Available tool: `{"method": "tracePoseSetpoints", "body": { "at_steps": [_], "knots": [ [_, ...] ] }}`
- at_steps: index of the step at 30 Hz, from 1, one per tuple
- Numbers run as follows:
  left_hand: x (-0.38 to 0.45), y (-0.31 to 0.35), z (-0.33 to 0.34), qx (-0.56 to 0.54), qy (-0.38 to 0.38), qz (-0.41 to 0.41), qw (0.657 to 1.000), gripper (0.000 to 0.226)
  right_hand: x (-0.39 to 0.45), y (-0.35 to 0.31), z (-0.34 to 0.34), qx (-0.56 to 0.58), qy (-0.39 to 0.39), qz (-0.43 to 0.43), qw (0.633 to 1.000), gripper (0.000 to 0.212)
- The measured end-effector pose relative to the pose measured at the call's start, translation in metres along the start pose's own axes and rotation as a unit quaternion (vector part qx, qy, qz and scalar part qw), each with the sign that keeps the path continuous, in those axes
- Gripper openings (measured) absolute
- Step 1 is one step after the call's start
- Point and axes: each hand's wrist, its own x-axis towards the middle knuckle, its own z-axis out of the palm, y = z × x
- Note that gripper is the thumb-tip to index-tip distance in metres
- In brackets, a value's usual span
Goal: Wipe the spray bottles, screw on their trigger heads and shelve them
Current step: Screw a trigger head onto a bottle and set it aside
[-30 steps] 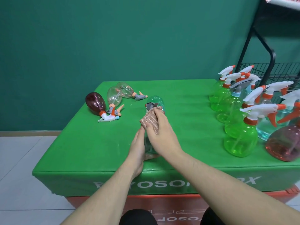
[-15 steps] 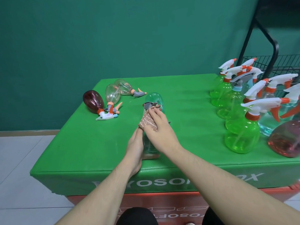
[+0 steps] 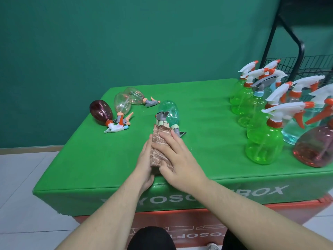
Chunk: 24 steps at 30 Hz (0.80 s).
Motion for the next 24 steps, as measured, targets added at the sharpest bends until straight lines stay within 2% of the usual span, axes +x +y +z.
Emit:
{"method": "tracePoseSetpoints", "body": {
  "at_steps": [4, 7, 11, 15, 18, 21, 24],
  "knots": [
    [0.002, -0.001, -0.002, -0.029, 0.008, 0.009, 1.0, 0.061, -0.015, 0.005, 0.001, -0.038, 0.0, -0.068, 0.997, 0.055],
    [0.003, -0.002, -0.003, -0.043, 0.006, 0.0, 0.999, 0.06, -0.021, 0.006, 0.003, -0.053, -0.004, -0.086, 0.995, 0.057],
    [0.004, -0.004, -0.006, -0.066, -0.012, -0.025, 0.997, 0.068, -0.02, -0.002, 0.003, -0.04, 0.013, -0.063, 0.997, 0.047],
    [-0.001, -0.001, -0.003, -0.035, -0.016, -0.002, 0.999, 0.05, -0.008, -0.003, 0.007, -0.074, 0.034, -0.05, 0.995, 0.031],
    [-0.007, 0.002, 0.0, -0.008, -0.021, 0.02, 1.0, 0.041, 0.009, -0.002, 0.008, -0.086, 0.048, -0.025, 0.995, 0.034],
    [-0.012, 0.007, 0.003, -0.025, -0.029, 0.023, 0.999, 0.039, 0.026, -0.005, 0.004, -0.069, 0.019, 0.002, 0.997, 0.045],
    [-0.013, 0.009, 0.003, -0.022, -0.033, 0.011, 0.999, 0.041, 0.041, -0.008, -0.002, -0.01, -0.007, 0.074, 0.997, 0.052]
  ]
}}
